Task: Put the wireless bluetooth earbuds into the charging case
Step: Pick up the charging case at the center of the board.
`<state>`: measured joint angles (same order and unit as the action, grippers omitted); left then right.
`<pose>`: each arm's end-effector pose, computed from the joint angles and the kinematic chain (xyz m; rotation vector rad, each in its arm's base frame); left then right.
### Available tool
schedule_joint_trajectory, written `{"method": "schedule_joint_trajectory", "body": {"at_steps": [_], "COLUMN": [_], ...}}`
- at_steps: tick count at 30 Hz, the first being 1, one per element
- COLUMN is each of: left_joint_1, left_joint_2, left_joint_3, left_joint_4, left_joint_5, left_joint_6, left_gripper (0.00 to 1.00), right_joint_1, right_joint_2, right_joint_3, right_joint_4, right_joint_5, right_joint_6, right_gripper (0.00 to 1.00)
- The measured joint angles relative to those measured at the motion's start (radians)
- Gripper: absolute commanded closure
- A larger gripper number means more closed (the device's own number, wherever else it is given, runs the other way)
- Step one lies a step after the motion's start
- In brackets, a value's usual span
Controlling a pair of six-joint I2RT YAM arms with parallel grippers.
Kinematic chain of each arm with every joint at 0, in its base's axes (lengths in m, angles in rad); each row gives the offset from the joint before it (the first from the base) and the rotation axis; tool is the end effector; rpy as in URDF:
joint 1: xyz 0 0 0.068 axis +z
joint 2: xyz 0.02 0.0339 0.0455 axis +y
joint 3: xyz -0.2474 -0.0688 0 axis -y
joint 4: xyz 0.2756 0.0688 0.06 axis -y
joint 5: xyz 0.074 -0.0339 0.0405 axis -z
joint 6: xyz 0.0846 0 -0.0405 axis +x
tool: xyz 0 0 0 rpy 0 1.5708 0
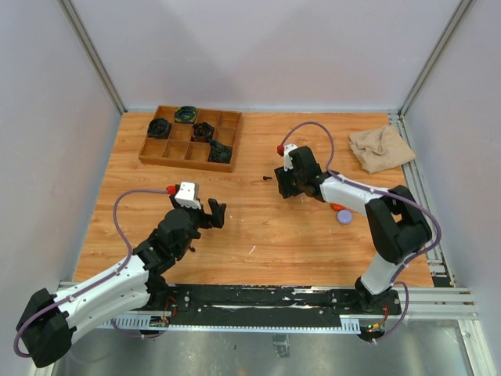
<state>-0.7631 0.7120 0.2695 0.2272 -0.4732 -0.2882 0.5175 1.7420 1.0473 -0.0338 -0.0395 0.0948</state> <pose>0.2097 -0.1472 0.1795 0.0812 1.7727 -0.3403 0.3725 0.2159 0.1214 -0.5079 2.2692 0.3577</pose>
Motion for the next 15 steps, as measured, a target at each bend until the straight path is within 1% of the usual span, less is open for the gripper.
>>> {"method": "schedule_joint_trajectory", "body": {"at_steps": [9,15], "left_joint_1": [0.0,0.002], "left_joint_2": [0.047,0.088], "left_joint_3": [0.057,0.12], "left_joint_4": [-0.048,-0.101], "left_joint_5": [0.117,0.208], "left_joint_6": [-0.097,-0.163], "left_gripper": [0.07,0.08], "right_joint_1": [0.135,0.198], "right_joint_2": [-0.19,-0.291], "right_joint_3": [-0.234,-0.341], "right_joint_4": [0.096,0.197], "right_joint_5": [-0.029,-0.078], "right_joint_6": [-0.008,-0.043], "right_gripper": [0.62,0.63]}}
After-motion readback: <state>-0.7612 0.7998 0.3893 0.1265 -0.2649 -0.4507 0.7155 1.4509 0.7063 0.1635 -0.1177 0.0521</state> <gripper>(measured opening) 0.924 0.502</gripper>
